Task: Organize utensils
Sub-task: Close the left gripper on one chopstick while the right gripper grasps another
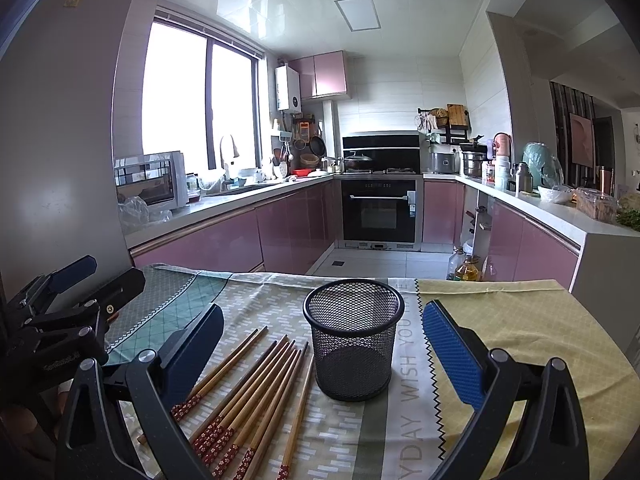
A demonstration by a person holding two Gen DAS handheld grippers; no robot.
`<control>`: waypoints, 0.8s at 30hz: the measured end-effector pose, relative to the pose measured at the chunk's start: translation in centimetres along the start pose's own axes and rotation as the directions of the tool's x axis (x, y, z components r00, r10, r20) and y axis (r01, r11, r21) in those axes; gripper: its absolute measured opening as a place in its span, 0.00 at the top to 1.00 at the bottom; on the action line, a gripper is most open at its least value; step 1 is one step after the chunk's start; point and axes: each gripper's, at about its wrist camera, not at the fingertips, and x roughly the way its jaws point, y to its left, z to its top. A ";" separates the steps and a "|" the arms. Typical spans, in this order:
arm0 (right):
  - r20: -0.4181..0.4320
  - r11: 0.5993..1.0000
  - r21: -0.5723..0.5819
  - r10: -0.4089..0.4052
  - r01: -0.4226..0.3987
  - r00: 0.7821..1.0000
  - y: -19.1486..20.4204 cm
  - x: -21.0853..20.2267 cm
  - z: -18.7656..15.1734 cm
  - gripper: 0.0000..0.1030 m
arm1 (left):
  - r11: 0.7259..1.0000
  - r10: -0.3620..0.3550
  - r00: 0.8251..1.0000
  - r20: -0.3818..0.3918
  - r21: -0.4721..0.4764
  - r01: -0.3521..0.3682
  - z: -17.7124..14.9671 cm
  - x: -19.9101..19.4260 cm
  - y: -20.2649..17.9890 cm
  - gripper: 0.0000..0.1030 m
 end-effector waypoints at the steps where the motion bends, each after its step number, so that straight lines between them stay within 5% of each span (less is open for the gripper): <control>1: -0.004 1.000 -0.002 0.003 -0.003 1.000 0.0 0.1 0.0 0.06 | 1.000 -0.001 1.000 -0.006 0.000 0.001 0.0 0.1 0.0 0.06; 7: -0.123 0.998 -0.022 0.050 -0.053 0.991 0.2 1.7 -0.8 0.22 | 0.999 -0.040 0.993 -0.107 0.007 0.041 -0.6 1.9 0.5 0.06; 12: -0.330 0.995 -0.036 0.079 -0.096 0.941 0.4 4.7 -3.2 0.47 | 0.997 -0.046 0.968 -0.245 0.046 0.059 -2.0 4.6 0.9 0.07; 17: -0.462 0.993 -0.024 0.089 -0.113 0.883 0.6 7.5 -5.0 0.64 | 0.991 -0.095 0.920 -0.381 0.055 0.125 -3.8 7.4 1.1 0.26; 24: -0.533 0.993 -0.031 0.083 -0.118 0.842 1.6 9.0 -6.5 0.75 | 0.981 -0.142 0.836 -0.530 0.035 0.189 -5.7 11.2 0.8 0.43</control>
